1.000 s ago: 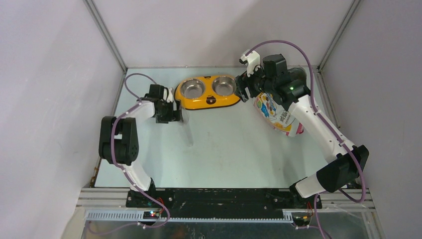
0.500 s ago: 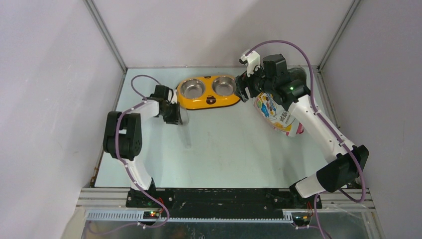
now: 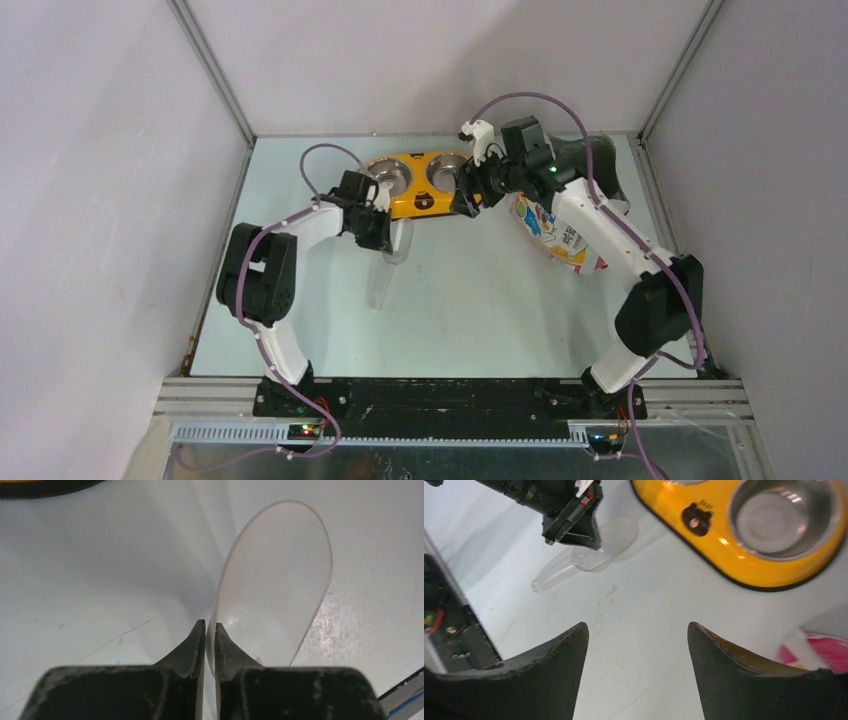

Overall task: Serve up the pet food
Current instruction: Pick up the spatula from the center of the board, then adjust the spatula.

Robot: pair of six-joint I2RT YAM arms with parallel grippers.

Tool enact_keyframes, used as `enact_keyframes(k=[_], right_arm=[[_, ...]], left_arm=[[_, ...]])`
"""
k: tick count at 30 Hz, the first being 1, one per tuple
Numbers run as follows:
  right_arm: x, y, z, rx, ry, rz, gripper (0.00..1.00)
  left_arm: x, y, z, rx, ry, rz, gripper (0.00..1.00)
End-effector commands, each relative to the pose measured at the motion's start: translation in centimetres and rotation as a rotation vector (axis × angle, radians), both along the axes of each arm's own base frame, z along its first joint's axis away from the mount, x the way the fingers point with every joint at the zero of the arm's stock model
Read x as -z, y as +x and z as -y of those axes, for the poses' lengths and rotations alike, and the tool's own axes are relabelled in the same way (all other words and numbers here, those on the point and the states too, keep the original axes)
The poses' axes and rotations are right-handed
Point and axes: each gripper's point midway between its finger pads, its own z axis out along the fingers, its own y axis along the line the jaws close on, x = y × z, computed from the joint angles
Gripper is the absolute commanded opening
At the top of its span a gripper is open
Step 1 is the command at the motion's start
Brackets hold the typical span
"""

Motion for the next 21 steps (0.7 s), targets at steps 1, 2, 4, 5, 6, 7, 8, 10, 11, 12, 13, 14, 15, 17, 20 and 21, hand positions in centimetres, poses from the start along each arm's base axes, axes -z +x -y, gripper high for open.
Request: enact_keyframes(k=[1,2,4,5,6,7,8,10,11,12,13,14,15,17,20,21], right_arm=[[2.5,-1.0,-2.5,-0.099,0.125,-0.190,0.75],[2.7,-1.3,-3.1,-0.122,0.156,-0.229,0.75],[4.1,-1.2,-3.6,-0.135,0.185,-0.302,0.75],[5.1,-1.1,-3.9,-0.136,0.187,-0.333,0.75],[5.2,-1.1,-4.3,-0.141,0.202,-0.353,0.75],[6.1,-1.0,-4.5,-0.138,0.199,-0.380,0.75],[6.2,-0.9,-4.8,-0.137,0.205,-0.395,0.75],[7.2,-0.6,-5.1,-0.128,0.204,-0.430,0.74],[7.8,-0.6,-5.2,-0.126,0.202,-0.448,0.73],[8.3,-0.4,-5.3,-0.119,0.202,-0.464,0.73],[8.4,-0.5,-5.4,-0.120,0.204,-0.474,0.73],[8.8,-0.4,-5.5,-0.115,0.207,-0.491,0.73],[8.8,-0.5,-5.6,-0.120,0.214,-0.500,0.73],[9.0,-0.6,-5.8,-0.128,0.227,-0.526,0.72],[9.0,-0.8,-6.1,-0.141,0.238,-0.553,0.72],[8.8,-0.9,-6.1,-0.146,0.242,-0.556,0.72]], left_arm=[[-4.0,0.1,3.2,0.147,-0.083,0.126,0.09],[-4.1,-0.2,3.7,0.163,-0.087,0.130,0.09],[-4.4,-0.7,4.4,0.195,-0.096,0.149,0.09],[-4.6,-1.1,4.7,0.213,-0.104,0.156,0.09],[-5.1,-1.1,4.9,0.225,-0.110,0.175,0.09],[-5.2,-1.5,5.2,0.241,-0.119,0.176,0.09],[-5.8,-1.6,5.3,0.249,-0.126,0.196,0.09],[-6.4,-2.0,5.7,0.267,-0.126,0.220,0.09],[-6.5,-2.4,6.0,0.283,-0.122,0.226,0.09],[-7.0,-2.4,6.0,0.285,-0.115,0.249,0.09],[-7.0,-2.8,6.3,0.301,-0.111,0.255,0.09],[-7.5,-2.8,6.4,0.302,-0.108,0.279,0.09],[-7.5,-3.2,6.7,0.316,-0.102,0.286,0.09],[-7.7,-3.6,6.9,0.333,-0.079,0.315,0.09],[-7.8,-3.8,7.0,0.340,-0.033,0.348,0.09],[-7.8,-3.9,7.2,0.350,-0.026,0.353,0.09]])
